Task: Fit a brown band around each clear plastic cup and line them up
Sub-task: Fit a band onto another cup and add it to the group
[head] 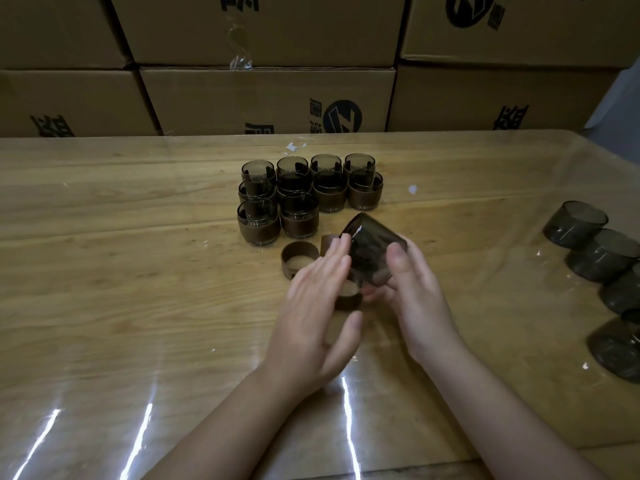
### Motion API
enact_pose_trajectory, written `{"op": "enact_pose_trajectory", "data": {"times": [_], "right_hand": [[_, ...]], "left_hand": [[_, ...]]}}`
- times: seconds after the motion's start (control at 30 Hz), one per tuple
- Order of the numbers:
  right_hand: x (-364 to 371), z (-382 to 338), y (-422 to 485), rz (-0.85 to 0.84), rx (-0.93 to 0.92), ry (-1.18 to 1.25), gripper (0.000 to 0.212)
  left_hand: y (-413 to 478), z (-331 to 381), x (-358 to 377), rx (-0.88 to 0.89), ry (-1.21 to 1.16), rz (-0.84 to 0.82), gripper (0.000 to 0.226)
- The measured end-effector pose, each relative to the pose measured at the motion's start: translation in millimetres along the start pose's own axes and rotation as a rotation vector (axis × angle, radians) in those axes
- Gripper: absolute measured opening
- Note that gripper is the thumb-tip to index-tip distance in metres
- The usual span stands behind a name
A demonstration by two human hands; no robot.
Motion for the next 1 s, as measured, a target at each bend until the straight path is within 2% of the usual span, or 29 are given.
{"op": "enact_pose_trajectory", "data": {"times": [0.1, 0.27, 0.57, 0.7, 0.9, 1.0], "right_hand": [[-1, 0, 1, 0.027, -0.034, 0.028, 0.065], [-2, 2, 2, -0.011, -0.033, 0.006, 0.063], [5, -1, -5, -0.144, -0.099, -0.053, 0.038], [8, -4, -6, -0.070, -0.155, -0.125, 0.040], [5, 0, -3, 0.058, -0.182, -0.074, 0.034], [7, -1, -5, 0.081, -0.188, -0.044, 0.046]], "left_hand": [[0, -2, 0, -0.036, -0.021, 0.015, 0.048], [-2, -6, -2, -0.042, -0.001, 0.021, 0.055], [1, -3, -6, -0.044, -0.040, 0.067, 0.055], [1, 1, -3, -0.089, -0.105, 0.035, 0.059], [0, 1, 0, -0.065, -0.118, 0.056, 0.050], [-1, -1, 2, -0.059, -0.114, 0.079, 0.049]]}}
Point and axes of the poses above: each hand's wrist, its own y-axis towards the middle knuckle, its own x-axis out of the palm, z = x × y, the point moved 1 cm from there along y, towards the middle knuckle, and after that the axes turned 3 degrees about -y, right-handed, at the moved point
